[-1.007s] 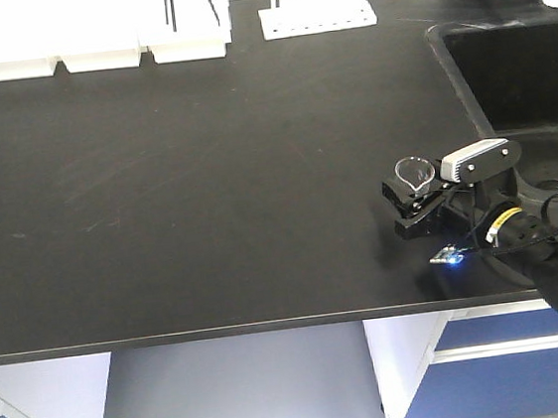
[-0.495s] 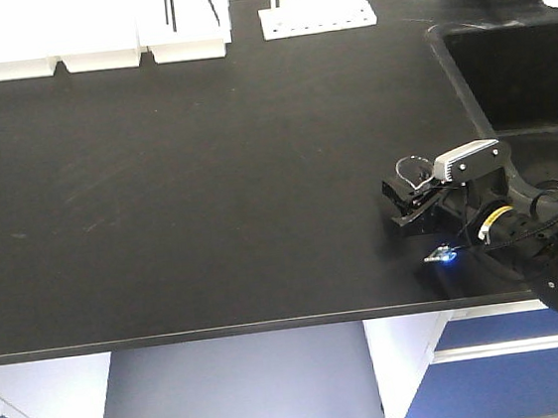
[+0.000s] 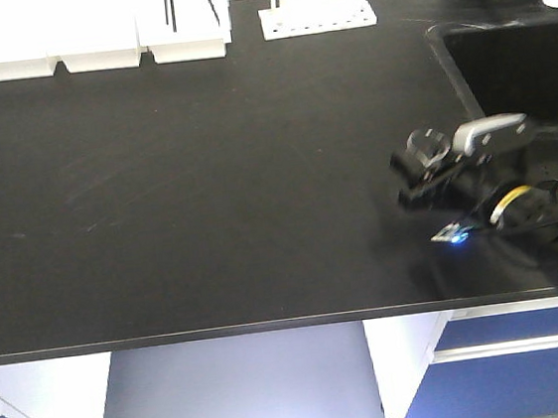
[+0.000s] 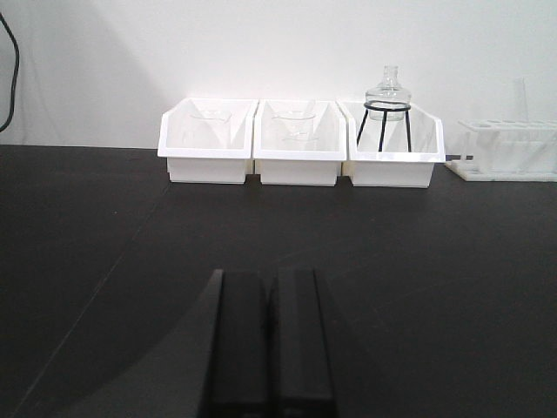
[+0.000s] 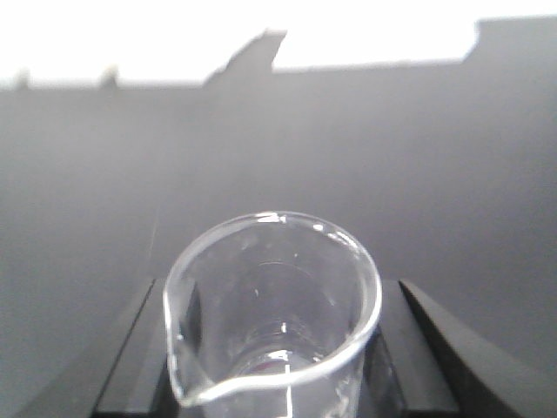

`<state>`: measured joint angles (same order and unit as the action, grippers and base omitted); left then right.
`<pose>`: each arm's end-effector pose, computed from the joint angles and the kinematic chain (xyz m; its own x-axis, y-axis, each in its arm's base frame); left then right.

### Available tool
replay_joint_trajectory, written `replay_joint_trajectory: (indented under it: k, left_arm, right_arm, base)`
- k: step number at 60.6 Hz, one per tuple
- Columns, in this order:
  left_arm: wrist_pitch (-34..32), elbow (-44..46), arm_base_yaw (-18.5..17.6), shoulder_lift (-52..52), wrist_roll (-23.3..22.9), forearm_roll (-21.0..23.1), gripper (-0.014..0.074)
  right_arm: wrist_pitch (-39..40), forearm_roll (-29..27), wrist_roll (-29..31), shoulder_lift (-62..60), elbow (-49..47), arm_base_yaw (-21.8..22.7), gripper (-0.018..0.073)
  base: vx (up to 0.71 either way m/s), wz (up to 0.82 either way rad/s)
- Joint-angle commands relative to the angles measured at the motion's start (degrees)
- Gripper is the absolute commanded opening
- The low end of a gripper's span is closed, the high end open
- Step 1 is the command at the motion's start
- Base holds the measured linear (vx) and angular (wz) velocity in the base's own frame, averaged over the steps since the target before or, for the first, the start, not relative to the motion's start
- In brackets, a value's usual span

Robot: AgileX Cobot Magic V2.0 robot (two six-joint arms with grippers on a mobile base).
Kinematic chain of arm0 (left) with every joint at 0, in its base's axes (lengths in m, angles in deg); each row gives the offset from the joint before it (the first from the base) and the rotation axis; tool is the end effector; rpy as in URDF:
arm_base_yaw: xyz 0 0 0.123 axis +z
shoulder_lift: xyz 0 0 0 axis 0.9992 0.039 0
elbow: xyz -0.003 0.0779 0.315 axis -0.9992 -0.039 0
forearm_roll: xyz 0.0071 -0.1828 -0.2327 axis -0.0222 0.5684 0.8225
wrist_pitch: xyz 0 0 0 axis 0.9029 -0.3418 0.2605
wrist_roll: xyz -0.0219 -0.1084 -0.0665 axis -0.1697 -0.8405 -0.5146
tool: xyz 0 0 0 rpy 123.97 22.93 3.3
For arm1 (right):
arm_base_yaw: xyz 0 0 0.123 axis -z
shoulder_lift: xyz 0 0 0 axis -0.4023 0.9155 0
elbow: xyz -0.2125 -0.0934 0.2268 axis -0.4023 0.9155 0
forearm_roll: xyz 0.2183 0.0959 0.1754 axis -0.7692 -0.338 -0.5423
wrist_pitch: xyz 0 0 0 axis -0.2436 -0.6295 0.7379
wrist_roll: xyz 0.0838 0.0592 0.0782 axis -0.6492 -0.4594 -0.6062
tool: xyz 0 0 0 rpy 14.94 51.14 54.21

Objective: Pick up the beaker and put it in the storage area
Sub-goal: 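Lift the beaker with the right gripper and raise it off the bench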

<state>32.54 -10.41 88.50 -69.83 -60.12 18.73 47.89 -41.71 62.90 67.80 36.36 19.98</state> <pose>0.0997 0.0034 0.1925 -0.0345 -0.1111 -0.9932 -0.0332 0.9934 -0.1100 0.3505 0.0600 0.1184 -0.2862 0.0863 -0.9543 -0.3106 0.9338 0.1776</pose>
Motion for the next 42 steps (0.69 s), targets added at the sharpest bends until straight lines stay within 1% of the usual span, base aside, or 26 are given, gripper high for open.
replay_joint_trajectory:
  k: [1,6,18,23,28,33,42]
  left_arm:
    - [-4.86,-1.25,-0.36,-1.0,-0.33,0.32,-0.0008]
    - [-4.86,-1.25,-0.36,-1.0,-0.33,0.32,-0.0008]
    - [-4.86,-1.25,-0.36,-1.0,-0.33,0.32,-0.0008]
    - [-4.86,-1.25,-0.36,-1.0,-0.33,0.32,-0.0008]
    - [-4.86,-1.25,-0.36,-1.0,-0.33,0.32,-0.0008]
    - [-4.86,-1.25,-0.36,-1.0,-0.33,0.32,-0.0008]
    - [-4.86,-1.25,-0.36,-1.0,-0.33,0.32,-0.0008]
  right_arm:
    - [-6.29,-2.56,-1.64,-11.0,-0.68,0.15,-0.0003]
    - [-14.97,-3.5,-1.64,-19.26,-0.68,0.15,-0.0003]
    - [-38.4,-3.27,-1.64,-39.12,-0.68,0.15,-0.0003]
    - [-46.52,-3.25,-1.64,-46.74,-0.68,0.15,-0.0003]
    - [-52.85,-2.95,-1.51,-53.46,-0.68,0.15,-0.0003]
    - [-57.96,-1.31,-1.48,-58.52,-0.68,0.15,-0.0003]
    - [-62.46,0.73,-1.48,-64.66,-0.68,0.15,-0.0003]
  base:
    - [0.0,0.0]
    - [0.0,0.0]
    - [0.0,0.0]
    - [0.0,0.0]
    - [0.0,0.0]
    - [0.0,0.0]
    - [0.0,0.0]
